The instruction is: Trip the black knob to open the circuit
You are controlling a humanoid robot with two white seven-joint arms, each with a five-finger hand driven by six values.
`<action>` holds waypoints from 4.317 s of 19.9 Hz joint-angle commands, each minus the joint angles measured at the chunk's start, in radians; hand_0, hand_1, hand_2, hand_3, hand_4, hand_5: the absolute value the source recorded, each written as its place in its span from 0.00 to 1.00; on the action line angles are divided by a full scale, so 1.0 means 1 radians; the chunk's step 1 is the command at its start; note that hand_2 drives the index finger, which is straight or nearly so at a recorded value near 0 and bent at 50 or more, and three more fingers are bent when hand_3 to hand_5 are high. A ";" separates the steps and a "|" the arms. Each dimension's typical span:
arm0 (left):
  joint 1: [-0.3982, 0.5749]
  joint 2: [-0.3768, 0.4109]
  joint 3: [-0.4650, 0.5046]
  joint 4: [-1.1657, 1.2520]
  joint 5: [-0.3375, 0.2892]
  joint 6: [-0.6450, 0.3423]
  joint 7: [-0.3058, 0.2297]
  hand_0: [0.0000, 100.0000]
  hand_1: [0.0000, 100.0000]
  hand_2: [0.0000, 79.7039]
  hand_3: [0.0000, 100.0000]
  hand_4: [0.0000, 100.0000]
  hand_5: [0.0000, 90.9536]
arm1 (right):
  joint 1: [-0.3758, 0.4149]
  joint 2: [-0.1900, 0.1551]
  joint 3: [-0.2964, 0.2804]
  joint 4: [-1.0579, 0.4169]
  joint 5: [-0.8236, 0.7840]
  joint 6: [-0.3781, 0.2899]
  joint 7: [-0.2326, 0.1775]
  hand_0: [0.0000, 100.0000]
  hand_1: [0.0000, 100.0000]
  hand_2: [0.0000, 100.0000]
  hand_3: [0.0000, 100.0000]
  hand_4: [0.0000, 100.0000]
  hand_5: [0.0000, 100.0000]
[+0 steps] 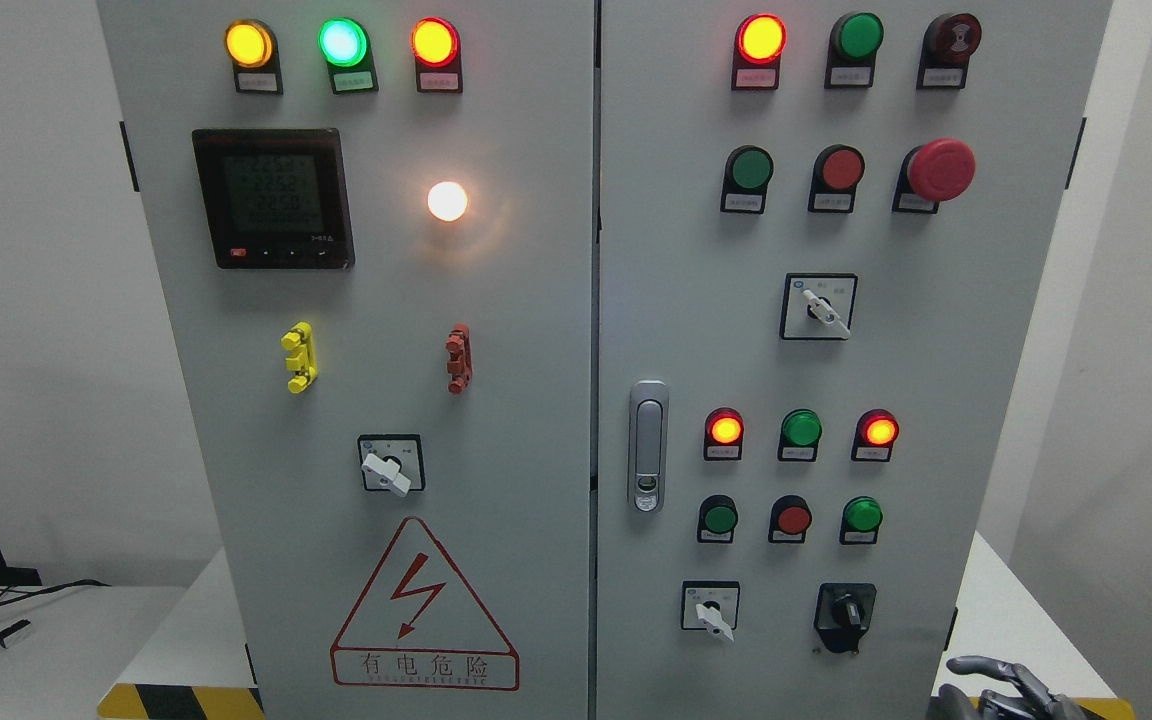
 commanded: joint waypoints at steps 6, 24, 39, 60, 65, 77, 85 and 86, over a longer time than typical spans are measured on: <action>0.000 0.000 0.000 0.000 -0.031 0.001 0.001 0.12 0.39 0.00 0.00 0.00 0.00 | -0.078 0.004 0.122 0.119 0.012 0.001 -0.028 0.29 0.67 0.44 1.00 1.00 0.96; 0.000 0.000 0.000 0.000 -0.031 0.001 0.001 0.12 0.39 0.00 0.00 0.00 0.00 | -0.155 0.015 0.150 0.187 0.013 0.001 -0.036 0.35 0.66 0.43 1.00 1.00 0.96; 0.000 0.000 0.000 0.000 -0.031 0.001 0.001 0.12 0.39 0.00 0.00 0.00 0.00 | -0.171 0.013 0.148 0.199 0.013 -0.002 -0.036 0.38 0.67 0.43 1.00 1.00 0.95; 0.000 0.000 0.000 0.000 -0.031 0.001 0.001 0.12 0.39 0.00 0.00 0.00 0.00 | -0.161 0.015 0.187 0.173 0.013 -0.004 -0.026 0.40 0.68 0.42 1.00 1.00 0.95; 0.000 0.000 0.000 0.000 -0.031 0.001 0.001 0.12 0.39 0.00 0.00 0.00 0.00 | -0.165 0.016 0.199 0.181 0.013 -0.004 -0.026 0.41 0.68 0.42 1.00 1.00 0.95; 0.000 0.000 0.000 0.000 -0.031 0.001 0.001 0.12 0.39 0.00 0.00 0.00 0.00 | -0.196 0.033 0.203 0.213 0.013 -0.002 -0.026 0.42 0.67 0.42 1.00 1.00 0.95; 0.000 0.000 0.000 0.000 -0.031 0.001 0.001 0.12 0.39 0.00 0.00 0.00 0.00 | -0.199 0.033 0.203 0.213 0.013 -0.001 -0.026 0.43 0.67 0.42 1.00 1.00 0.95; 0.000 0.000 0.000 0.000 -0.031 0.001 0.001 0.12 0.39 0.00 0.00 0.00 0.00 | -0.199 0.033 0.205 0.213 0.013 -0.001 -0.026 0.43 0.67 0.42 1.00 1.00 0.95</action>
